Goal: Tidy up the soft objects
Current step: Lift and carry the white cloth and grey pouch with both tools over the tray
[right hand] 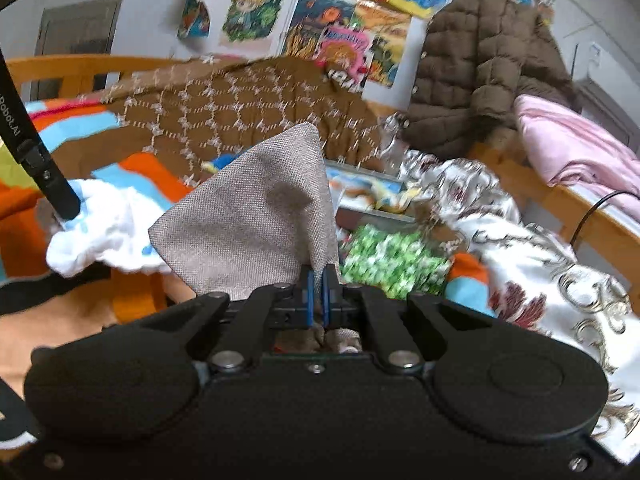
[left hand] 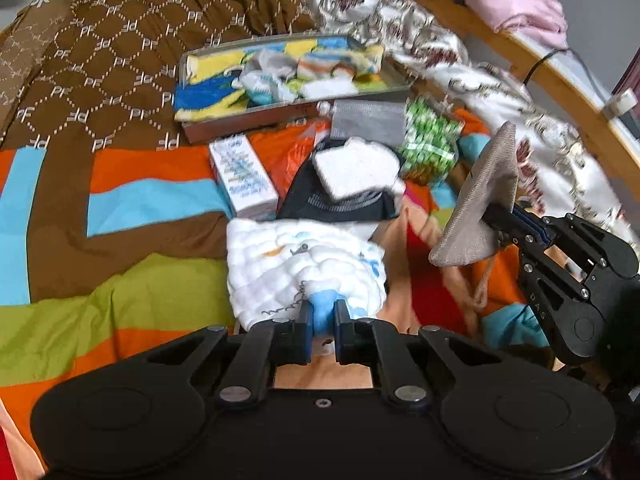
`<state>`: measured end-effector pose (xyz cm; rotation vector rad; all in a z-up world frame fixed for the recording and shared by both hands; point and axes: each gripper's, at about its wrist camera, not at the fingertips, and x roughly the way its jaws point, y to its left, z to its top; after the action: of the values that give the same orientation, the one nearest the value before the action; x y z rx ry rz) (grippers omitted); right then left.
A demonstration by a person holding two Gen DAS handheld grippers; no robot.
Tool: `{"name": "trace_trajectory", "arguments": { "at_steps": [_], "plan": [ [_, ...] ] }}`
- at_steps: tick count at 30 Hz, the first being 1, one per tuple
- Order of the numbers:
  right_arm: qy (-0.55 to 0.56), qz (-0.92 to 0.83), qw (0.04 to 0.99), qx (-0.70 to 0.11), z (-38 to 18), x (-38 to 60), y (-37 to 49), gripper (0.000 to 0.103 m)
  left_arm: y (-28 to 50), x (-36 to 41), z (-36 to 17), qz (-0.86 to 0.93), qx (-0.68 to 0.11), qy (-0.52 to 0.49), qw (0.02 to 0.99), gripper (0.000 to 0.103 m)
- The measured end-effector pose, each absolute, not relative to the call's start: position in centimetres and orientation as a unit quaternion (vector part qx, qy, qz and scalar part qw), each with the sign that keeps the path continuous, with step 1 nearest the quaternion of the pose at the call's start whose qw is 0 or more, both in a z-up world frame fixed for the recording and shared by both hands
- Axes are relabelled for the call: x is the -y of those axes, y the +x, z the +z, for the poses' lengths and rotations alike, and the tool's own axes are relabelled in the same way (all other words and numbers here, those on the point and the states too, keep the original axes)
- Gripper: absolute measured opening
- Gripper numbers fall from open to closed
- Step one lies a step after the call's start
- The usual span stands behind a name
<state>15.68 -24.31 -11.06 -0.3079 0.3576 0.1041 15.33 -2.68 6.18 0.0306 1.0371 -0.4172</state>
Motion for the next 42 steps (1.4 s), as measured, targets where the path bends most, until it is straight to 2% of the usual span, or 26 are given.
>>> {"name": "trace_trajectory", "arguments": {
  "at_steps": [11, 24, 35, 42],
  "plan": [
    [-0.120, 0.066, 0.984, -0.116, -4.8, 24.9, 19.7, 0.000, 20.1, 1.9, 9.4, -0.235, -0.439, -0.025, 0.867, 0.008],
    [-0.103, 0.111, 0.981, -0.125, 1.4, 24.8, 37.8, 0.000, 33.9, -1.7, 10.6, -0.205, -0.348, -0.097, 0.910, 0.008],
    [-0.031, 0.078, 0.973, -0.216, -0.8, 24.1, 51.5, 0.000, 43.2, -0.9, 6.9, -0.205, -0.310, -0.136, 0.918, 0.008],
    [-0.021, 0.055, 0.959, -0.279, -4.5, 22.8, 57.7, 0.000, 46.5, -0.1, 2.9, -0.204, -0.330, -0.137, 0.912, 0.008]
  ]
}}
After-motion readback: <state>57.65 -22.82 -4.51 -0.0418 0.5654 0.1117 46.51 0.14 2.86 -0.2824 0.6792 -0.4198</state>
